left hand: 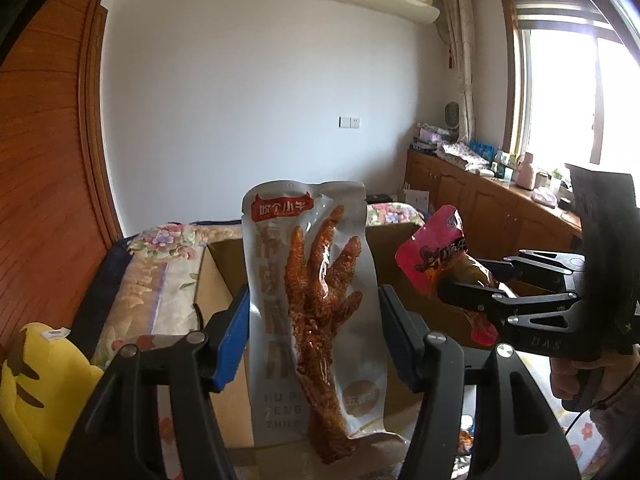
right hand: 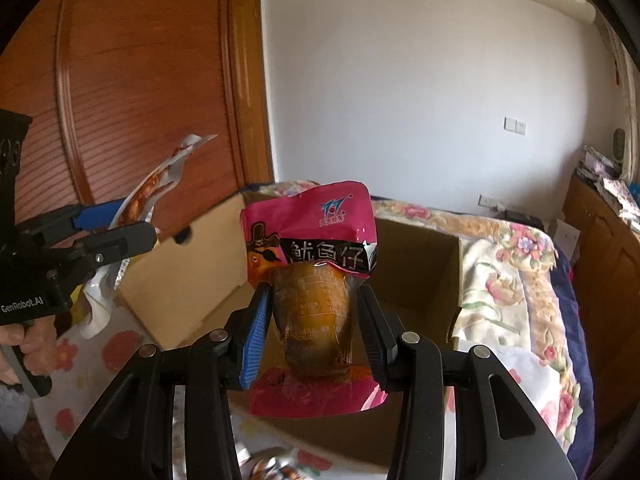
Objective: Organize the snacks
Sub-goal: 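Carry both snacks over the cardboard box and open both tools to drop them, then grasp the grain bar with left tool while right tool grasps the brown candy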
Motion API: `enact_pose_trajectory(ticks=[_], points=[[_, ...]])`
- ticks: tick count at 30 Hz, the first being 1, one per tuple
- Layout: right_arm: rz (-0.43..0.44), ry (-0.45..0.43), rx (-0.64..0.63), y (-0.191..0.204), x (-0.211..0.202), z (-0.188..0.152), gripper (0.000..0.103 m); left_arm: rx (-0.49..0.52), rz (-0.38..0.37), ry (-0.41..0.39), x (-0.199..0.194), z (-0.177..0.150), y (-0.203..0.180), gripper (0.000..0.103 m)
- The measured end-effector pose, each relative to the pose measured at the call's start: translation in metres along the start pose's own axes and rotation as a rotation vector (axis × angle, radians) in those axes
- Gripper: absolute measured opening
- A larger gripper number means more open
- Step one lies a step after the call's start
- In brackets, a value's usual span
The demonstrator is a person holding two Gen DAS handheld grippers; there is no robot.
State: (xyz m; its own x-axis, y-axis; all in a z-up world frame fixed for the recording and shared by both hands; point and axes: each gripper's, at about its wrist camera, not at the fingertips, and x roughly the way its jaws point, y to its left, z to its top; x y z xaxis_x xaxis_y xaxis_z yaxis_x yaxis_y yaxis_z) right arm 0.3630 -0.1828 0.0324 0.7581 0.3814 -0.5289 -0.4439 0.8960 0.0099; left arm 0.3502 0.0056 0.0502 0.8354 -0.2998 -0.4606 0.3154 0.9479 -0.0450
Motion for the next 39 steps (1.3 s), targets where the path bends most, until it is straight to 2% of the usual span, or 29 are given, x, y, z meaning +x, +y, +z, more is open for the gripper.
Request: enact_pose_trajectory(ticks=[10, 17, 19, 23, 27, 34, 39], points=[[-0.027, 0.086, 0.009, -0.01, 0.034, -0.01, 0.044, 0.017, -0.007, 0.047, 0.033, -0.008, -0.004, 0.063], [-0.013, 0.133, 0.024, -0.011, 0.046, -0.012, 0.048, 0.008, 0.009, 0.068, 0.036, -0.009, -0.003, 0.068], [-0.025, 0.134, 0.023, -0.009, 0.046, -0.013, 0.05, 0.014, 0.015, 0.049, 0.031, -0.008, -0.004, 0.073], [-0.03, 0.112, 0.009, -0.004, 0.035, -0.009, 0.056, 0.018, 0.01, 0.026, 0.02, -0.004, -0.006, 0.074], [-0.021, 0.096, 0.013, -0.003, 0.022, -0.009, 0.057, 0.017, 0.006, 0.01, 0.0, -0.005, -0.009, 0.074], [0.022, 0.068, 0.043, 0.008, -0.038, -0.026, 0.057, 0.046, -0.001, 0.02, -0.042, -0.026, -0.018, 0.074], [0.006, 0.066, 0.036, 0.021, -0.075, -0.047, 0.057, 0.057, -0.004, 0.024, -0.073, -0.048, -0.026, 0.074]])
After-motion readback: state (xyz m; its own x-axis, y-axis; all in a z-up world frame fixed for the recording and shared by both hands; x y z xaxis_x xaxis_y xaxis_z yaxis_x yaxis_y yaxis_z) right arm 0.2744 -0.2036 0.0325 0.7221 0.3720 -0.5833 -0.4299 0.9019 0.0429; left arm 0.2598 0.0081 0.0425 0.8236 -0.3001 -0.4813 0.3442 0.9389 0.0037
